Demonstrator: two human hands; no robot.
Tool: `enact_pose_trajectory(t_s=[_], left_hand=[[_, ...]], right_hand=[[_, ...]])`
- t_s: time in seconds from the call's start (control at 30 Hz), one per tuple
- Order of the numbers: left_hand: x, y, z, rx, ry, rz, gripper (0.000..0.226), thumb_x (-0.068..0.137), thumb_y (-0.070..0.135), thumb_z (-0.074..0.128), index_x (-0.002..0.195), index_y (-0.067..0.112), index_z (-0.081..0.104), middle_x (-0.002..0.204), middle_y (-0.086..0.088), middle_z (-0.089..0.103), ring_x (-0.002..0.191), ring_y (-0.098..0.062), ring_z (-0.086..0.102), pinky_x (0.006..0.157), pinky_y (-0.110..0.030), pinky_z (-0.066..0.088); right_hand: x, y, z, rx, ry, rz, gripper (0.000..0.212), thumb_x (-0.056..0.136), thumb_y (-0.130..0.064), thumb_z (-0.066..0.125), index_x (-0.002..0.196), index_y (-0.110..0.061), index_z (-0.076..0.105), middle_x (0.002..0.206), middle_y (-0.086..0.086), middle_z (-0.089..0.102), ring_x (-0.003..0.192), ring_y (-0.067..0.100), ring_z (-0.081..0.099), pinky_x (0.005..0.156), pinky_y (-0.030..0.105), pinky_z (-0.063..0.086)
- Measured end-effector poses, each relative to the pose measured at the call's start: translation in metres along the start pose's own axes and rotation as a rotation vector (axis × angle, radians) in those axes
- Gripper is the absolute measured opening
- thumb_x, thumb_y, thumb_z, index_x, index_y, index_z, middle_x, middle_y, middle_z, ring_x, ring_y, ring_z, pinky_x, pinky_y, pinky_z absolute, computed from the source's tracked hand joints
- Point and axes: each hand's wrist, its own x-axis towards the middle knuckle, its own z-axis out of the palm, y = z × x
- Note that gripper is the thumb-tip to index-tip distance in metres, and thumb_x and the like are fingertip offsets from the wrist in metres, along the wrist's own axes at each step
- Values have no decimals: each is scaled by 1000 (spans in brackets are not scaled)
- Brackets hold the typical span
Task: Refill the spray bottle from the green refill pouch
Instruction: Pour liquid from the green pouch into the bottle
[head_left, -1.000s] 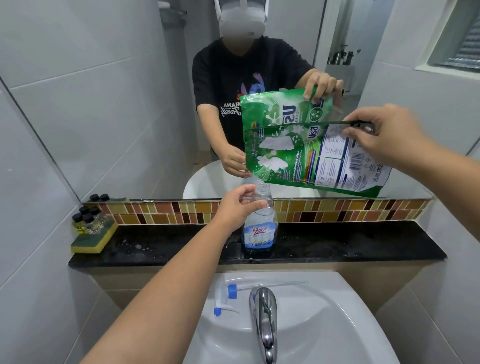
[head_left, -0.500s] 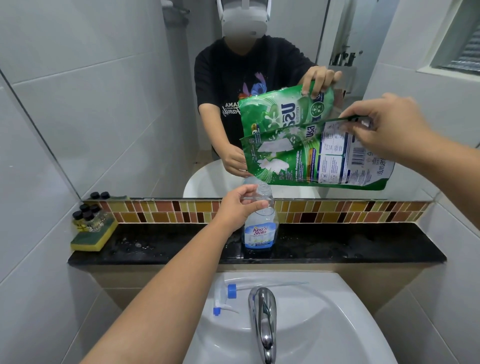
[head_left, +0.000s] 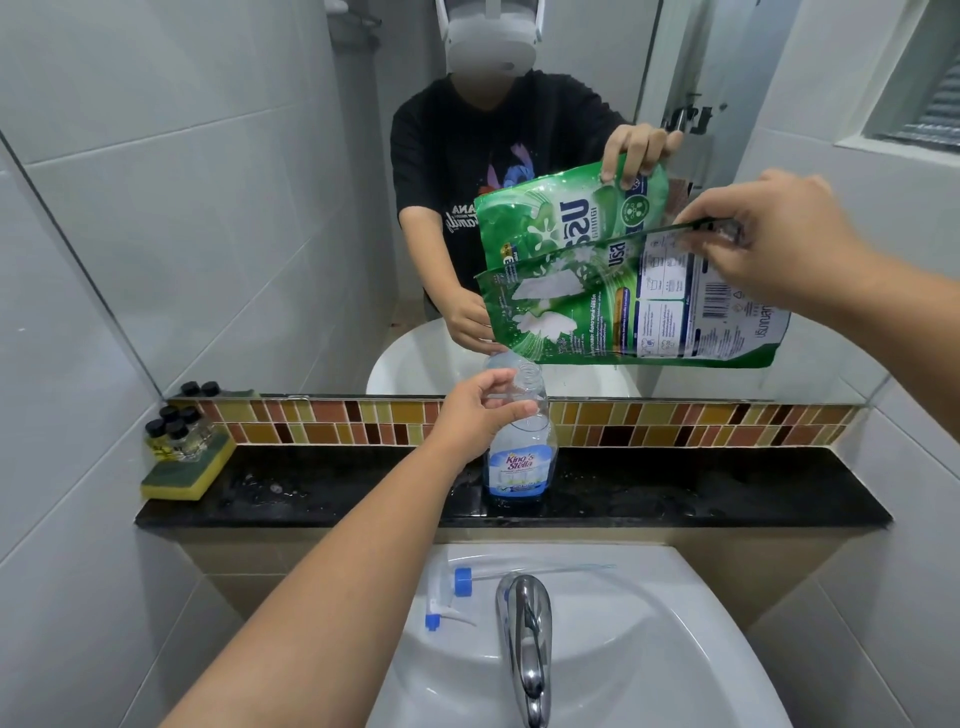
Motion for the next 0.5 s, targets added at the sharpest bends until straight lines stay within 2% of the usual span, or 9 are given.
enact_pose_trajectory(t_s=[0.17, 0.37, 0.5], left_hand=[[0, -1, -1, 2, -4, -6, 66, 72, 36, 84, 131, 25, 56, 126, 5, 61, 109, -8, 60, 92, -32, 53], [0, -2, 0, -10, -1, -9, 54, 73, 36, 84, 119, 36, 56, 118, 11, 60, 105, -5, 60, 86, -27, 53], [0, -2, -1, -7, -1, -11, 63, 72, 36, 84, 128, 29, 57, 123, 7, 61, 107, -7, 61, 88, -29, 54]], right_hand=[[2, -3, -2, -3, -5, -18, 16, 86, -20, 65, 101, -21, 72, 72, 0, 56, 81, 30, 47, 81, 46, 37], [3, -5, -2, -15, -2, -41, 16, 86, -23, 66, 101, -22, 72, 71, -2, 56, 82, 32, 49, 80, 46, 38], [5, -5, -4, -14, 2, -58, 16, 86, -23, 66, 100, -23, 72, 73, 0, 61, 82, 32, 49, 79, 46, 39]])
